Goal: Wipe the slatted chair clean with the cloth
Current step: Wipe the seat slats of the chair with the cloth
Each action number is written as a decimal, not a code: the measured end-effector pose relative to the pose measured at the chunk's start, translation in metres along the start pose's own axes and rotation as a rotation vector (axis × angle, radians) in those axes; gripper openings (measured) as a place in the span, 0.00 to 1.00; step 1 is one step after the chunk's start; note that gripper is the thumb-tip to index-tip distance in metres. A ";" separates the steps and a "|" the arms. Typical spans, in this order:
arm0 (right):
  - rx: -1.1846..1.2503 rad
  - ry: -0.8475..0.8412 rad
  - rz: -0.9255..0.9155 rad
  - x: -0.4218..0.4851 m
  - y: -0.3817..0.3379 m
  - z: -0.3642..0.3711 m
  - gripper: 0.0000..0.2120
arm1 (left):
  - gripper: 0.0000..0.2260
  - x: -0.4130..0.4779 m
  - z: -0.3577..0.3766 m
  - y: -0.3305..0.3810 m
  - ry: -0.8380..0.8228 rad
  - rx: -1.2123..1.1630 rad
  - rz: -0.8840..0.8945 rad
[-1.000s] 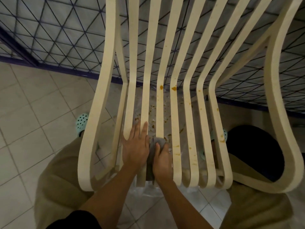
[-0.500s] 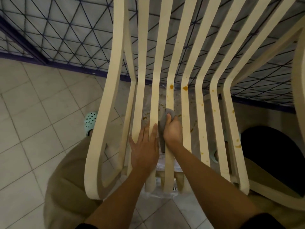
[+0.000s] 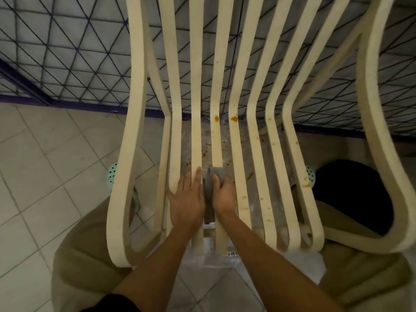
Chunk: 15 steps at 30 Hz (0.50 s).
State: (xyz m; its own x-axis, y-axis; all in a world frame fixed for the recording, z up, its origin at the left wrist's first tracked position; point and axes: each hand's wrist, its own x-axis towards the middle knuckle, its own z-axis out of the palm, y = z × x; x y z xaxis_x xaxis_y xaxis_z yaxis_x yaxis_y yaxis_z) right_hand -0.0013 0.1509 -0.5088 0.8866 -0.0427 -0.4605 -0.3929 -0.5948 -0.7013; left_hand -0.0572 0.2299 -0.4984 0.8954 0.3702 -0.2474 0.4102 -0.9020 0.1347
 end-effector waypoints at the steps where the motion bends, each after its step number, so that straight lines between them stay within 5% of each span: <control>1: 0.020 -0.007 -0.008 -0.014 0.008 -0.004 0.15 | 0.24 -0.002 0.001 0.000 0.025 -0.031 -0.011; 5: -0.019 -0.040 0.071 -0.066 0.041 -0.011 0.23 | 0.23 -0.007 0.002 -0.001 0.036 -0.099 0.003; 9: -0.092 -0.040 0.012 -0.104 0.052 -0.020 0.13 | 0.23 -0.014 -0.001 -0.009 0.023 -0.155 0.042; 13: -0.417 -0.125 -0.170 -0.125 0.054 -0.020 0.34 | 0.27 -0.030 0.000 -0.015 0.059 -0.159 0.102; 15: -0.550 -0.027 -0.251 -0.134 0.054 -0.017 0.40 | 0.27 -0.032 0.001 -0.016 0.074 -0.173 0.101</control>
State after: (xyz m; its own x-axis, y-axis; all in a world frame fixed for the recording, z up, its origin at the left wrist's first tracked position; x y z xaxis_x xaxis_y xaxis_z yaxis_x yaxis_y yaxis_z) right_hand -0.1372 0.1109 -0.4762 0.9265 0.1690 -0.3363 0.0179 -0.9123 -0.4092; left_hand -0.0924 0.2321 -0.4937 0.9410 0.3011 -0.1542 0.3359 -0.8861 0.3193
